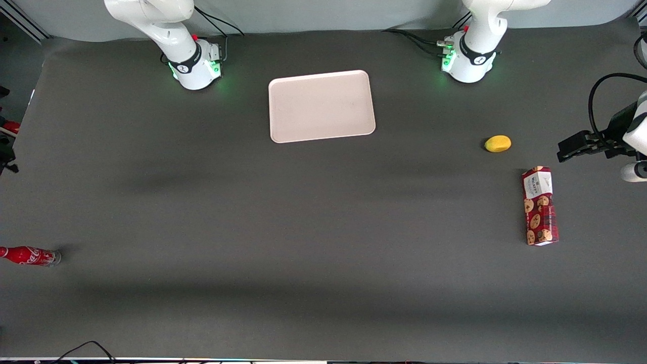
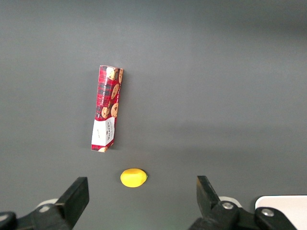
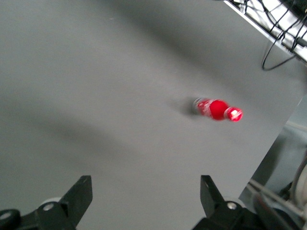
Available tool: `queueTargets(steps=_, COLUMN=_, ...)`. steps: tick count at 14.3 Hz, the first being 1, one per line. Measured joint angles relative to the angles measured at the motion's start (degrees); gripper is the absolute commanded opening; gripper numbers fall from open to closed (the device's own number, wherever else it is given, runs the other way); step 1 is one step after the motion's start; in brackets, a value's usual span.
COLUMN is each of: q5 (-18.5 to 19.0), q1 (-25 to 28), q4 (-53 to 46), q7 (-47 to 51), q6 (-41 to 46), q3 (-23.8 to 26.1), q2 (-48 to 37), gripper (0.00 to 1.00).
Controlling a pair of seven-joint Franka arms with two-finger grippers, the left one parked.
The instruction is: Place coke bottle on tray
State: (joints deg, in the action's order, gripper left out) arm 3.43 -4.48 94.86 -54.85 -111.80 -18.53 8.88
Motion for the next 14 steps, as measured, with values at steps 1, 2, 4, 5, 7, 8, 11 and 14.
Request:
queueTargets(steps=1, q5=-1.8, q1=-1.9, q4=-2.5, q7=-4.8, q6=-1.1, q3=0.0, q2=3.5, gripper=1.00)
queueTargets(steps=2, q5=-3.6, q1=-3.4, q4=-5.5, q7=-9.5, q6=-1.7, q3=0.0, q2=6.9, gripper=1.00)
queueTargets(steps=4, q5=-5.5, q1=-4.8, q4=-10.9, q7=-16.7, q6=-2.2, q3=0.0, q2=13.2, gripper=1.00)
queueTargets(steps=5, q5=-5.8, q1=-5.2, q4=-12.4, q7=-19.5, q6=-3.8, q3=0.0, q2=15.5, gripper=1.00)
queueTargets(steps=7, q5=-7.3, q1=-7.1, q4=-13.7, q7=-25.7, q6=-8.5, q3=0.0, q2=19.0, gripper=1.00)
queueTargets(steps=8, q5=-9.2, q1=-8.5, q4=-13.9, q7=-29.0, q6=-9.7, q3=0.1, q2=20.8, gripper=1.00)
queueTargets(steps=11, q5=-16.5, q1=-11.9, q4=-16.5, q7=-37.7, q6=-11.2, q3=0.1, q2=26.7, gripper=1.00)
queueTargets(steps=14, q5=-18.8, q1=-12.8, q4=-22.6, q7=-39.1, q6=-11.3, q3=0.2, q2=32.1, gripper=1.00)
